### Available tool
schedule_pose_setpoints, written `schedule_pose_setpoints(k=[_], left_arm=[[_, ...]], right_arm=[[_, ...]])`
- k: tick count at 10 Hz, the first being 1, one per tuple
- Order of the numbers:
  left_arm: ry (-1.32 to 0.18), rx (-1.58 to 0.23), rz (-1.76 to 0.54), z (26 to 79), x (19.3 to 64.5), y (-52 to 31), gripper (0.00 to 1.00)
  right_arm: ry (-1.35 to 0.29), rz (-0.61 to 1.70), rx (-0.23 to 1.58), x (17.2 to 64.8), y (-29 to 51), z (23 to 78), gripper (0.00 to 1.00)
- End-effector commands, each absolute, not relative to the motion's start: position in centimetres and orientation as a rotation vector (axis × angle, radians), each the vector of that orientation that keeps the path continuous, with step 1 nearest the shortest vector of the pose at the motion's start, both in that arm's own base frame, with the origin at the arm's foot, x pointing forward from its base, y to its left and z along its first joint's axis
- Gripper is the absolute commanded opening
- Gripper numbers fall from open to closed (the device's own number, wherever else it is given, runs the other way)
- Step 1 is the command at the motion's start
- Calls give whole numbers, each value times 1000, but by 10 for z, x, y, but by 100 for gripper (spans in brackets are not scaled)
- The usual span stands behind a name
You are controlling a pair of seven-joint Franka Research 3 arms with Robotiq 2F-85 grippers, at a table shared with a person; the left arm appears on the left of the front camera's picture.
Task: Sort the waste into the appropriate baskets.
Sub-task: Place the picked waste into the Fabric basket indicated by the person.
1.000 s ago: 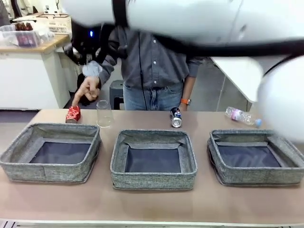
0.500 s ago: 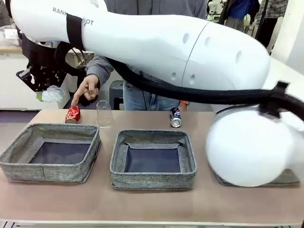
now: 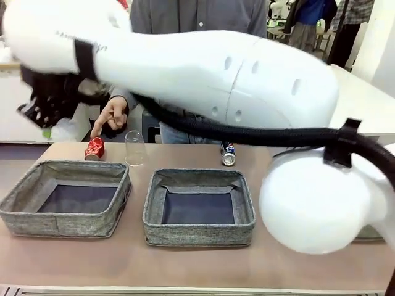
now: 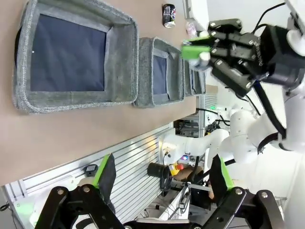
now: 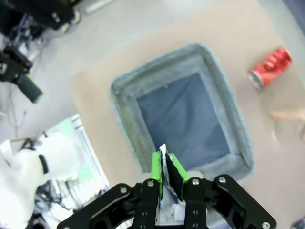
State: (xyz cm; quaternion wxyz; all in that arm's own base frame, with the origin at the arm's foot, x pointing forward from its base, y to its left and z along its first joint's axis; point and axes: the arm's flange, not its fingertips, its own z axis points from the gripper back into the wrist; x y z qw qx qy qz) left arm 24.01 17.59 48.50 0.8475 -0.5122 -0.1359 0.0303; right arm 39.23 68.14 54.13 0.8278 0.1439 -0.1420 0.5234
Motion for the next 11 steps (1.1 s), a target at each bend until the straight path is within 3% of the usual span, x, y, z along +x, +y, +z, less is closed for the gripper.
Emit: schedule_pose_setpoints(k=[1,6,7,8,9,11], left_arm=[[-283,-1074,48,487,238,179,100],[-283,-1074,48,487,238,179,100],[-283,-1074,48,487,238,179,100],[-283,-1074,48,487,238,179,100],[-283,-1074,48,487,238,179,100],[-283,-1074,48,487,238,179,100]], right_arm=[[-353,1223,376,392,689,523,8],[-324,1257,396,392,682,510,8],[-321,1251,384,394,681,510,45],[-325,1247,382,395,679,509,65],[-324,1247,373,396,678,510,100],[-316,1251,368,396,677,510,100]])
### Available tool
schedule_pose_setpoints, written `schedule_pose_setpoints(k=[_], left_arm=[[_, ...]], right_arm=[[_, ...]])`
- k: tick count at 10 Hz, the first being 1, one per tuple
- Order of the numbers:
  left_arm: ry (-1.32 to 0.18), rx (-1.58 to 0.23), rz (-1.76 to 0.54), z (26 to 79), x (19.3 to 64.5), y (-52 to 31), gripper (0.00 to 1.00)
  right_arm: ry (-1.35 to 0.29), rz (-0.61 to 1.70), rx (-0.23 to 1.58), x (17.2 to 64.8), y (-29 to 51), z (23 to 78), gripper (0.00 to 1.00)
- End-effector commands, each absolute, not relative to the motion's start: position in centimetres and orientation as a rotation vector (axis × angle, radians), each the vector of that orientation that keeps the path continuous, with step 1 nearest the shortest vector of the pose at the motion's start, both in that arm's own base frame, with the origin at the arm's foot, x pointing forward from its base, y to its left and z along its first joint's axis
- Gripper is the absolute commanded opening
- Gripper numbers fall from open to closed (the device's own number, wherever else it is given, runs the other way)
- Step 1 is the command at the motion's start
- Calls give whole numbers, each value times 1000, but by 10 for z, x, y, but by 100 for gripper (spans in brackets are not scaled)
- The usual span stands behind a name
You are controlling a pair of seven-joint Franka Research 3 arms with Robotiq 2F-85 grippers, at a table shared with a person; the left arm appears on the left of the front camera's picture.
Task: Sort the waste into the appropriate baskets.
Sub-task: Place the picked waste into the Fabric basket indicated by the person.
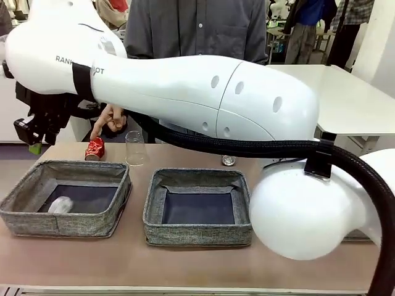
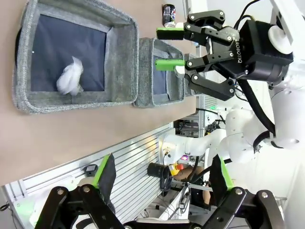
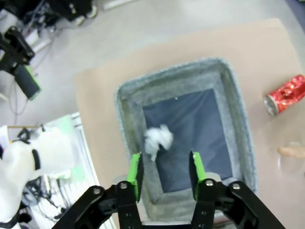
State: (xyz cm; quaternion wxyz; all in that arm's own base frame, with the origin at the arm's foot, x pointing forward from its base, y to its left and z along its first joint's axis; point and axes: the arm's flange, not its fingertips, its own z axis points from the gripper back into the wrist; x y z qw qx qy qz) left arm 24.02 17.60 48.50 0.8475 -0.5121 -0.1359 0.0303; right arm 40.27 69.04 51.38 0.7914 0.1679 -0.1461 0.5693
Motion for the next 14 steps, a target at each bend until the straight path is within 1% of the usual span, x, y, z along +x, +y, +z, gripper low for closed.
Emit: schedule_pose_setpoints(k=[1,2,3,5,6,7,8,9,11,12,13,14], left_arm=[[-283,-1074,48,487,238,179,100],[-283,-1074,48,487,238,179,100],[-283,-1074,48,487,238,179,100],[-283,-1074,48,487,238,179,100],[-283,-1074,48,487,238,179,100],[-283,-1074,48,487,238,179,100],[-287,-1080,64,485,240,176,100],[-286,-1126,-11,498,230,166,100],[-325,-1124,-119,518,227,137,100],[-317,-1127,-177,524,231,118,100],[-289,-1126,-220,528,236,101,100],[-264,-1146,-272,533,241,80,100]], right_arm=[[-312,1248,362,397,676,510,88],[-318,1246,361,397,675,510,97],[-313,1220,357,397,671,510,100],[-297,1145,344,398,655,514,100],[-298,1113,345,396,638,519,100],[-257,1076,337,392,610,524,100],[-203,1058,323,384,580,528,100],[-164,1048,300,374,547,531,100],[31,1022,205,346,475,523,100],[106,1047,157,325,435,513,100],[231,1060,125,306,406,501,100],[237,1040,110,290,384,495,100]])
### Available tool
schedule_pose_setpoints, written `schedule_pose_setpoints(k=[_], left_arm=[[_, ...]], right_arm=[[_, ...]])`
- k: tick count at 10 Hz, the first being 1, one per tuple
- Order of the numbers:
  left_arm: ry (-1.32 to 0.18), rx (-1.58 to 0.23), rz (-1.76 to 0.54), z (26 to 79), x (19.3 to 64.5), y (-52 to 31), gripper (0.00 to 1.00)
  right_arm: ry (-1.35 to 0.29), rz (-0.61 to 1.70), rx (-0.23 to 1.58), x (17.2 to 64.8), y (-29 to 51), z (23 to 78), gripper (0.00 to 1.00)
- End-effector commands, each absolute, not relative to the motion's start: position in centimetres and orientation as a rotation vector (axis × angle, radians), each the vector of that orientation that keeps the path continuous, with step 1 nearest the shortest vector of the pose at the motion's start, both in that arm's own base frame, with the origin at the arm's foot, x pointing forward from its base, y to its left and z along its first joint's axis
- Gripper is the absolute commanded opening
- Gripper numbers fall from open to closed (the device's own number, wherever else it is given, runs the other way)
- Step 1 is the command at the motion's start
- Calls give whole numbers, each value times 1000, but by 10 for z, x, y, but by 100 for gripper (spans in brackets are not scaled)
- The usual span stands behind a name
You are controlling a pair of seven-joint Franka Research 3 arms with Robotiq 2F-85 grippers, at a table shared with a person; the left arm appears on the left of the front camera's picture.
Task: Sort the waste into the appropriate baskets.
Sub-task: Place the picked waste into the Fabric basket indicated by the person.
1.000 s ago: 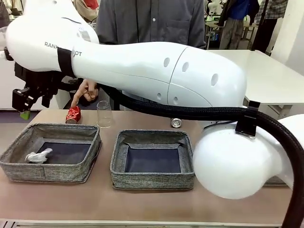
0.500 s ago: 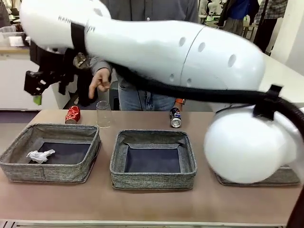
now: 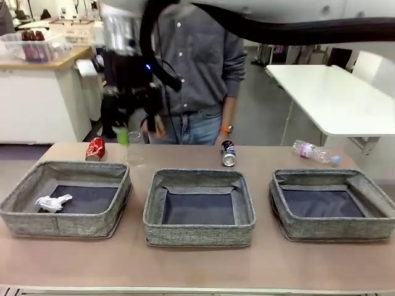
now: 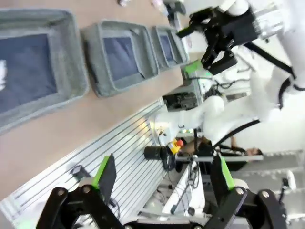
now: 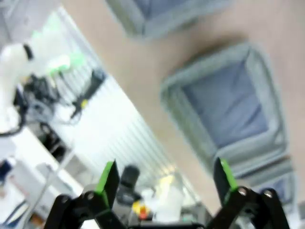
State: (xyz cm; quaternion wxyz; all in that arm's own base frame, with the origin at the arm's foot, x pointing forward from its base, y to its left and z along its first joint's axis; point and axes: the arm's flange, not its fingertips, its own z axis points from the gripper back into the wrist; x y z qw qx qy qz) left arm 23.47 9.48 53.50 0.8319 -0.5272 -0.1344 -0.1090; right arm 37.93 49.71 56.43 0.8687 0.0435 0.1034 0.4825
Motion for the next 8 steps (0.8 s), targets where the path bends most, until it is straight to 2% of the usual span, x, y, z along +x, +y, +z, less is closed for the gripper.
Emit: schedule_pose_setpoints(k=[1,5,6,7,8], left_arm=[[-252,-1153,-308,538,248,58,100],[-177,-1271,-407,527,289,-34,100],[-106,-1291,-356,518,293,-51,100],[-169,-1251,-411,535,277,-25,100],[-169,-1251,-411,535,277,-25,100]], right_arm=[[203,996,122,277,364,492,100],[76,721,198,279,330,481,100],[10,627,200,284,331,484,100],[148,761,154,300,346,501,100],[148,761,154,300,346,501,100]])
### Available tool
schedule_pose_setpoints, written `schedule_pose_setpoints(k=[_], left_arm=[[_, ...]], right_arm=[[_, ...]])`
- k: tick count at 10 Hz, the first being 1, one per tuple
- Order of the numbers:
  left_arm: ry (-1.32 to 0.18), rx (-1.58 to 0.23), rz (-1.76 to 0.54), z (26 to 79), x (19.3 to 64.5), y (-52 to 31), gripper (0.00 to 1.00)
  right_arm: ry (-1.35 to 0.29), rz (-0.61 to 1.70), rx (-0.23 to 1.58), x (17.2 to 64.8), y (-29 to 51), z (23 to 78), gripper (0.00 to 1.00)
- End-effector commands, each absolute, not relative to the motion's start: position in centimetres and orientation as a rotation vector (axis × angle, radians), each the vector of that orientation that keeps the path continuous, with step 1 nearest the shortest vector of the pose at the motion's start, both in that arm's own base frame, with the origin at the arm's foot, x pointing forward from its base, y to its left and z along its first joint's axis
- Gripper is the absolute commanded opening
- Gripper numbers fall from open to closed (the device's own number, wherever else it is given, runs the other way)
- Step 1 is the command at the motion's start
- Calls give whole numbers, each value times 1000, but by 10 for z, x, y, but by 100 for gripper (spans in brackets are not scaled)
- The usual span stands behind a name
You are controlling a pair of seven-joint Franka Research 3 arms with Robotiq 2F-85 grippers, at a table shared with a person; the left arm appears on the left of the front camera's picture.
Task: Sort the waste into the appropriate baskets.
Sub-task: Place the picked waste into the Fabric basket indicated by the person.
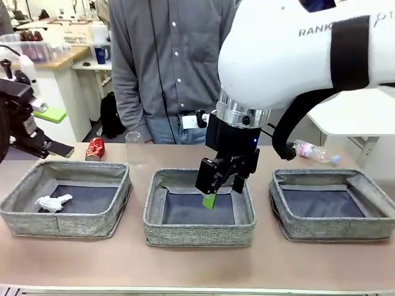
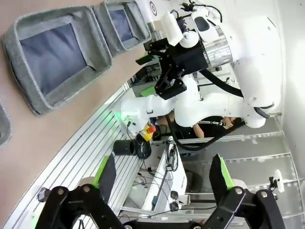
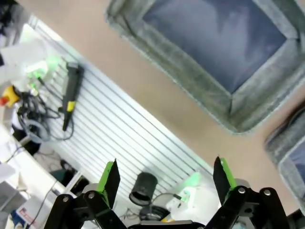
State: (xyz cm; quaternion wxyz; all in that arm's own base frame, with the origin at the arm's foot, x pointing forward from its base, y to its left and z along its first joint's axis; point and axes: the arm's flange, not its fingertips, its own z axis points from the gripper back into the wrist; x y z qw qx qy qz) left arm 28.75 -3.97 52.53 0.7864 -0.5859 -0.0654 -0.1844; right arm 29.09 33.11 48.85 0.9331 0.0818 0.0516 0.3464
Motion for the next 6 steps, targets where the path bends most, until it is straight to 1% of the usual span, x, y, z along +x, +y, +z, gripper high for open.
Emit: schedule_pose_setpoints(k=[1,2,3,4,5,6], left_arm=[[-169,-1251,-411,535,277,-25,100],[-141,-1263,-398,525,288,-40,100],[-166,-1340,-372,514,297,-44,100],[-173,-1381,-353,505,305,-50,100],[-170,-1412,-338,497,310,-54,100],[-150,-1424,-335,489,316,-59,100]], right_arm=[[148,761,154,300,346,501,100],[106,709,167,291,331,489,100],[143,676,242,317,328,491,100],[104,633,407,328,306,497,100],[60,541,507,326,282,505,100],[46,456,649,321,253,510,100]])
